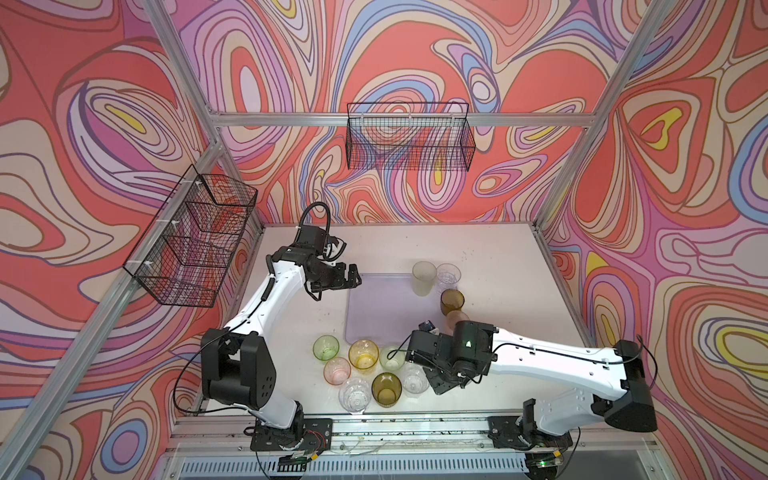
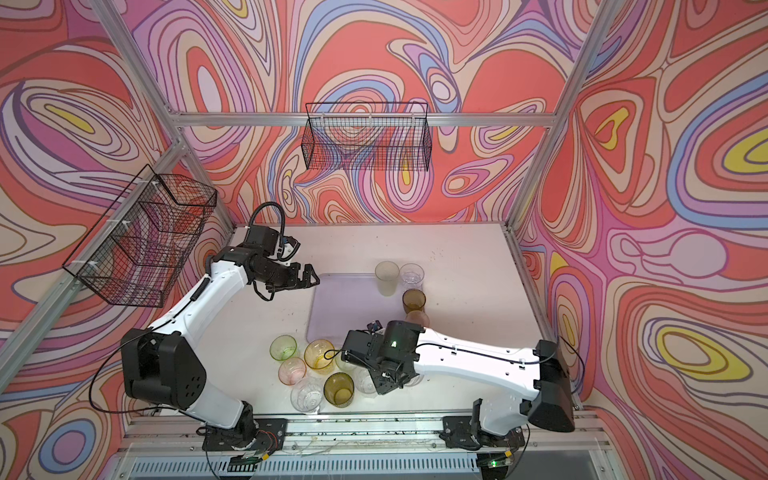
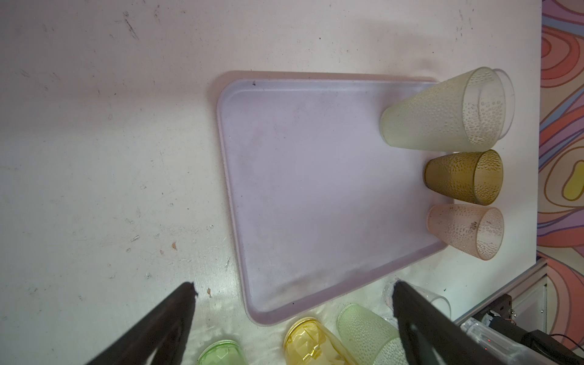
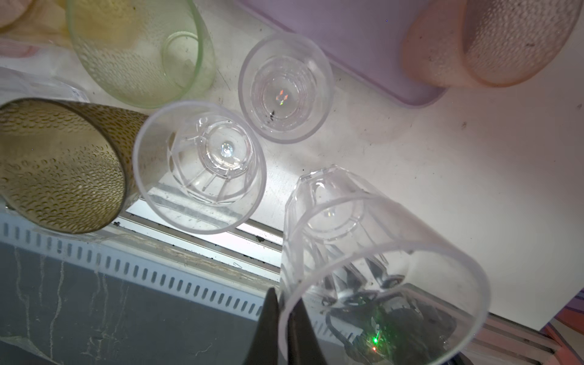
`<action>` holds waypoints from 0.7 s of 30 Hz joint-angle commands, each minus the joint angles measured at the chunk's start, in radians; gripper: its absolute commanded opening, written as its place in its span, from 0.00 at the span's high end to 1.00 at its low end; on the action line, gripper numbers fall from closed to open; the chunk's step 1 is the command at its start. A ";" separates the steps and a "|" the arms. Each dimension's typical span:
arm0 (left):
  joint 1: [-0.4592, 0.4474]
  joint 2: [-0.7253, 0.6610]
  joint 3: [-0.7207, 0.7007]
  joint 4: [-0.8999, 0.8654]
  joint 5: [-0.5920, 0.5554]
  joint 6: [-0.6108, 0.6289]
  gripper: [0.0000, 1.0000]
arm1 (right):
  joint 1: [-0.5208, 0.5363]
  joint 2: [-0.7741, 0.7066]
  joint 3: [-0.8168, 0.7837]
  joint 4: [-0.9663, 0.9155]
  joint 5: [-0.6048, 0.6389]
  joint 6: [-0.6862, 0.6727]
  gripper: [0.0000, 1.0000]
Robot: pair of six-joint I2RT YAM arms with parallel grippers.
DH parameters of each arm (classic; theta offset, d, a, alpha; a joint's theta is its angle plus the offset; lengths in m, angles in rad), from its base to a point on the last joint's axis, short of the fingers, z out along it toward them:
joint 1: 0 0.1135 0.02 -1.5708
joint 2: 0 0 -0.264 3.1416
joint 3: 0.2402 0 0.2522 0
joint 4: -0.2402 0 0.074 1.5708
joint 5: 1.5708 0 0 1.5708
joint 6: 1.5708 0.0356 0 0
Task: Place the glasses into the tray
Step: Pick up the glass from the bottom-center of the table, then place the glass on the tray.
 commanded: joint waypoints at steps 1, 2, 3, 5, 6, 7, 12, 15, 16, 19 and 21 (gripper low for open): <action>-0.006 -0.003 0.027 -0.026 0.006 0.019 0.00 | -0.045 0.008 0.075 -0.093 0.046 -0.064 1.00; -0.006 -0.004 0.027 -0.024 0.006 0.018 0.00 | -0.063 0.008 0.092 -0.104 0.048 -0.081 1.00; -0.007 -0.003 0.027 -0.025 0.007 0.019 0.00 | -0.079 0.008 0.106 -0.113 0.046 -0.093 1.00; -0.008 -0.007 0.027 -0.025 0.007 0.019 0.00 | -0.121 0.016 0.141 -0.120 0.037 -0.132 1.00; -0.007 -0.007 0.027 -0.025 0.009 0.019 0.00 | -0.136 0.020 0.159 -0.124 0.038 -0.147 1.00; -0.007 -0.008 0.027 -0.024 0.010 0.019 0.00 | -0.153 0.031 0.183 -0.129 0.043 -0.161 1.00; -0.009 -0.012 0.025 -0.021 0.010 0.019 0.00 | -0.218 0.111 0.299 -0.141 0.058 -0.247 1.00; -0.009 -0.013 0.028 -0.027 0.009 0.022 0.00 | -0.260 0.160 0.357 -0.138 0.050 -0.284 1.00; -0.009 -0.015 0.028 -0.026 0.010 0.022 0.00 | -0.272 0.177 0.382 -0.138 0.048 -0.296 1.00; -0.009 -0.020 0.025 -0.023 0.011 0.022 0.00 | -0.302 0.223 0.441 -0.138 0.040 -0.320 1.00; -0.010 -0.023 0.025 -0.023 0.011 0.022 0.00 | -0.319 0.251 0.474 -0.137 0.033 -0.334 1.00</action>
